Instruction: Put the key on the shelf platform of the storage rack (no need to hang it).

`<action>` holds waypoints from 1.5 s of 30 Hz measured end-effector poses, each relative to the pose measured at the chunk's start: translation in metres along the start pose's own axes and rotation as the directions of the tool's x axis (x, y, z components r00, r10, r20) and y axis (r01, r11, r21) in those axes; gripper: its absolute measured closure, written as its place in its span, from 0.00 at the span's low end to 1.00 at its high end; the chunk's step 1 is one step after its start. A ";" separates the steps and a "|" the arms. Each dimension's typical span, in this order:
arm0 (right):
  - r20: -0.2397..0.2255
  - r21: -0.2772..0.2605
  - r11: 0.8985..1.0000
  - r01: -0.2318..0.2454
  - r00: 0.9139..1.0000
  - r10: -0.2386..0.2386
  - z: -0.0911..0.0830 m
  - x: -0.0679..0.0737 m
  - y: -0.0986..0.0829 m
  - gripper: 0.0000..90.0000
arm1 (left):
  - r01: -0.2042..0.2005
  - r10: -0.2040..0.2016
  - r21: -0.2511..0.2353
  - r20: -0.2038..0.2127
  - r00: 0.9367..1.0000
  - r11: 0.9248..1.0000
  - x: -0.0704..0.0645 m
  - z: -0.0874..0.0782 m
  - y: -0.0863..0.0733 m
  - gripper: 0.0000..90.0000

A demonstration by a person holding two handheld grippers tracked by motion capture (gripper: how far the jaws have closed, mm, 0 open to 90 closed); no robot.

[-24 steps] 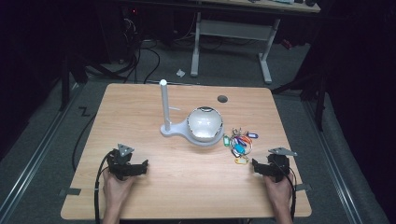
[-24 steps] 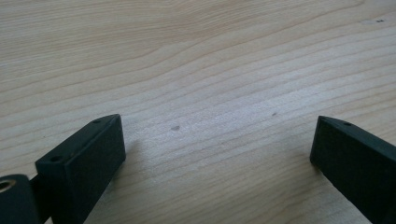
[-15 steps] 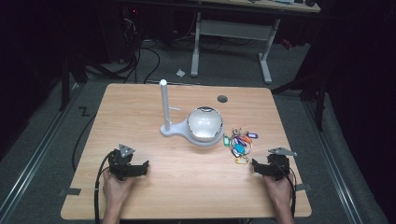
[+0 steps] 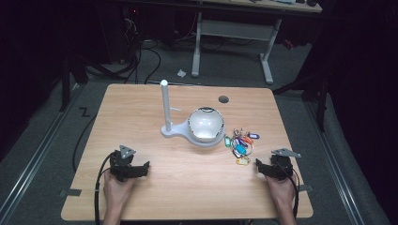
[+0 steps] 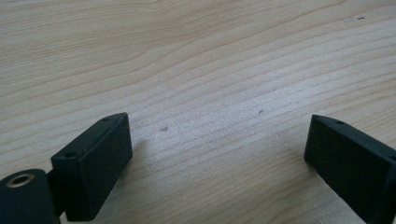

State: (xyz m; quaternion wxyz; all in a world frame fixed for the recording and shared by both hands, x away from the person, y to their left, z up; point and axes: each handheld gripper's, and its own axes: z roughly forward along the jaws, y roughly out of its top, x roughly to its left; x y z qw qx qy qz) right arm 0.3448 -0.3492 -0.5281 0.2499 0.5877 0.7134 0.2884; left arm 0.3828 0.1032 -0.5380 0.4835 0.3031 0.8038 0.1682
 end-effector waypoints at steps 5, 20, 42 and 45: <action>-0.001 -0.014 1.000 0.018 1.000 -0.018 -0.004 0.002 0.000 0.36 | -0.012 0.012 0.003 0.005 1.000 1.000 0.001 0.000 0.000 0.09; -0.072 -0.062 0.997 0.047 0.996 -0.052 -0.015 0.013 0.019 0.37 | -0.012 0.012 0.003 0.006 1.000 1.000 0.001 0.000 0.000 0.09; -0.158 -0.060 0.993 0.102 0.981 -0.111 0.012 0.039 0.063 0.39 | -0.021 0.021 0.003 0.013 1.000 1.000 0.001 0.000 0.000 0.10; -0.154 -0.048 0.993 0.110 0.981 -0.116 0.019 0.043 0.066 0.39 | -0.018 0.018 0.004 0.013 1.000 1.000 0.001 0.000 0.000 0.10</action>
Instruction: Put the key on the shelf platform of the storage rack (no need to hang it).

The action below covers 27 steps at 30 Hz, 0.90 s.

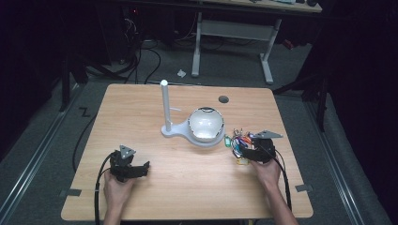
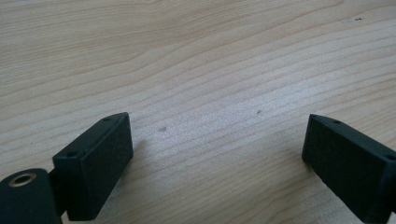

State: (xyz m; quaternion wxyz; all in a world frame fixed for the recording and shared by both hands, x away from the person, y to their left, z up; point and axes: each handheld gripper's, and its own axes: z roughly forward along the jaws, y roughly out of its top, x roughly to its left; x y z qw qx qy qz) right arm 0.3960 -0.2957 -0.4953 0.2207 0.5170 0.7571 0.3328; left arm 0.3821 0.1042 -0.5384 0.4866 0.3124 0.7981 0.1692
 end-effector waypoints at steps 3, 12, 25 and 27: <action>0.004 0.008 1.000 0.005 1.000 -0.005 0.007 0.001 0.004 0.39 | 0.000 0.000 0.001 0.001 1.000 1.000 0.000 0.000 0.000 0.10; 0.002 0.024 1.000 -0.009 1.000 0.009 0.025 0.000 0.010 0.40 | 0.002 -0.002 -0.003 -0.001 1.000 1.000 0.000 0.000 0.000 0.11; 0.029 0.054 0.998 0.016 0.999 -0.018 0.038 0.004 0.015 0.42 | 0.015 -0.015 -0.004 -0.007 1.000 1.000 -0.001 0.000 0.000 0.11; 0.034 0.068 0.997 0.020 0.999 -0.023 0.041 0.004 0.014 0.43 | 0.016 -0.016 -0.005 -0.007 1.000 1.000 -0.001 0.000 0.000 0.11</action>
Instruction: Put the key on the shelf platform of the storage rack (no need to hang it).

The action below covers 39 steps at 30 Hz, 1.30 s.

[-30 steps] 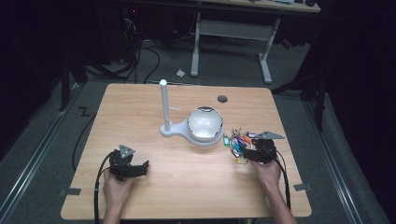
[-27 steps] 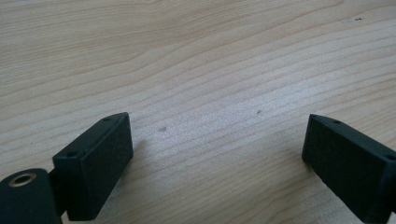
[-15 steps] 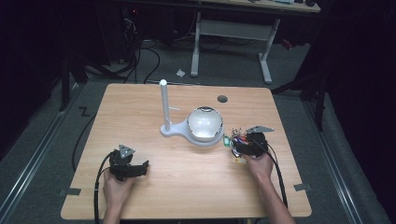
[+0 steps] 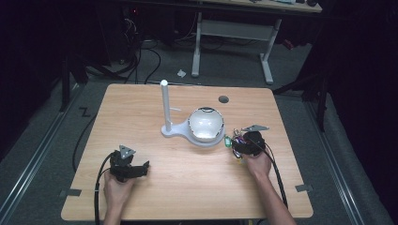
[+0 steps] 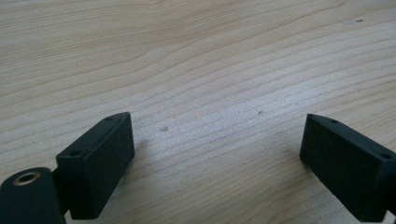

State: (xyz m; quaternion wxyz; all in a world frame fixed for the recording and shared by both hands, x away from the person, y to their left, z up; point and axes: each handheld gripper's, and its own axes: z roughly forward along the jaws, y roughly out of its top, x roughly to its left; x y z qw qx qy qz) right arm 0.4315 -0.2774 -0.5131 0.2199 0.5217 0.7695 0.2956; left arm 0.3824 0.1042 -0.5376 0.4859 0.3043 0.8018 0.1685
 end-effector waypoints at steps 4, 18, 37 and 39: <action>0.003 0.019 1.000 0.006 1.000 -0.007 0.004 0.000 -0.002 0.44 | 0.000 0.000 -0.001 0.000 1.000 1.000 0.000 0.000 0.000 0.12; -0.073 0.022 1.000 -0.010 0.997 0.012 0.008 -0.004 -0.002 0.62 | -0.006 0.006 -0.007 0.005 1.000 1.000 0.001 0.000 0.001 0.14; -0.057 0.025 0.998 0.065 0.996 -0.063 0.003 -0.001 -0.003 0.85 | -0.005 0.005 -0.012 0.005 1.000 1.000 0.001 0.000 0.001 0.15; -0.057 0.020 0.997 0.073 0.996 -0.072 0.002 -0.001 -0.003 0.86 | -0.001 0.001 -0.013 0.002 1.000 1.000 0.001 0.000 0.001 0.15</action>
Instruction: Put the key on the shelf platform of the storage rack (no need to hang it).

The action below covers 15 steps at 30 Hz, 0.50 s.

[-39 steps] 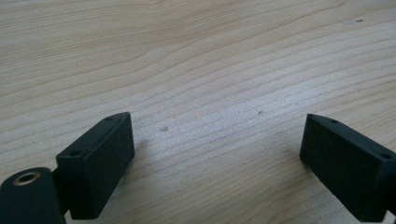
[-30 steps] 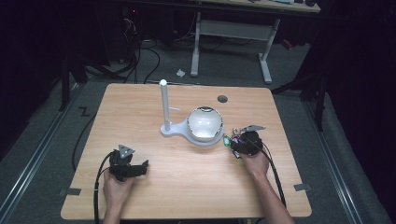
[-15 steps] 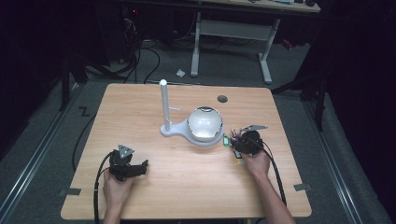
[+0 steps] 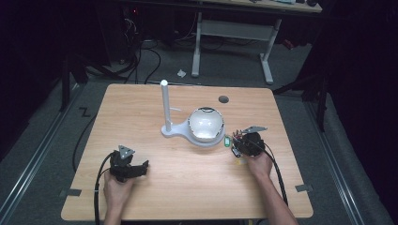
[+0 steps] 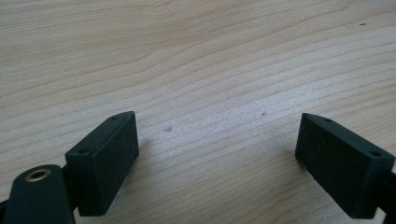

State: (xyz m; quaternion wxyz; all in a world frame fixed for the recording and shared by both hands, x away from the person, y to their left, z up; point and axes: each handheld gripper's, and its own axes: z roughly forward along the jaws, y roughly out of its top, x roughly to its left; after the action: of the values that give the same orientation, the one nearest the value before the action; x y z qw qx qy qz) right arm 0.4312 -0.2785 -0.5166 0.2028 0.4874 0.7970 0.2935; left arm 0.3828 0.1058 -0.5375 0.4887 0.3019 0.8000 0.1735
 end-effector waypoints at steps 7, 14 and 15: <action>0.015 -0.019 1.000 0.014 1.000 -0.014 -0.001 0.001 -0.001 0.87 | 0.001 -0.001 0.000 0.000 1.000 1.000 0.000 0.000 0.000 0.15; 0.016 -0.045 0.999 0.010 1.000 -0.009 -0.009 -0.002 0.000 0.88 | 0.000 0.000 -0.002 0.000 1.000 1.000 0.000 0.000 0.000 0.16; 0.012 -0.051 0.999 0.008 1.000 -0.008 -0.010 -0.003 0.000 0.89 | -0.001 0.001 -0.002 0.000 1.000 1.000 0.000 0.000 0.000 0.16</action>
State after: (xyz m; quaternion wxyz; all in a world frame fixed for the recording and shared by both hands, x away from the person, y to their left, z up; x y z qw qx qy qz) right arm 0.4264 -0.2834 -0.5090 0.2209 0.4805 0.7901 0.3100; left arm 0.3829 0.1058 -0.5375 0.4889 0.3017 0.7997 0.1744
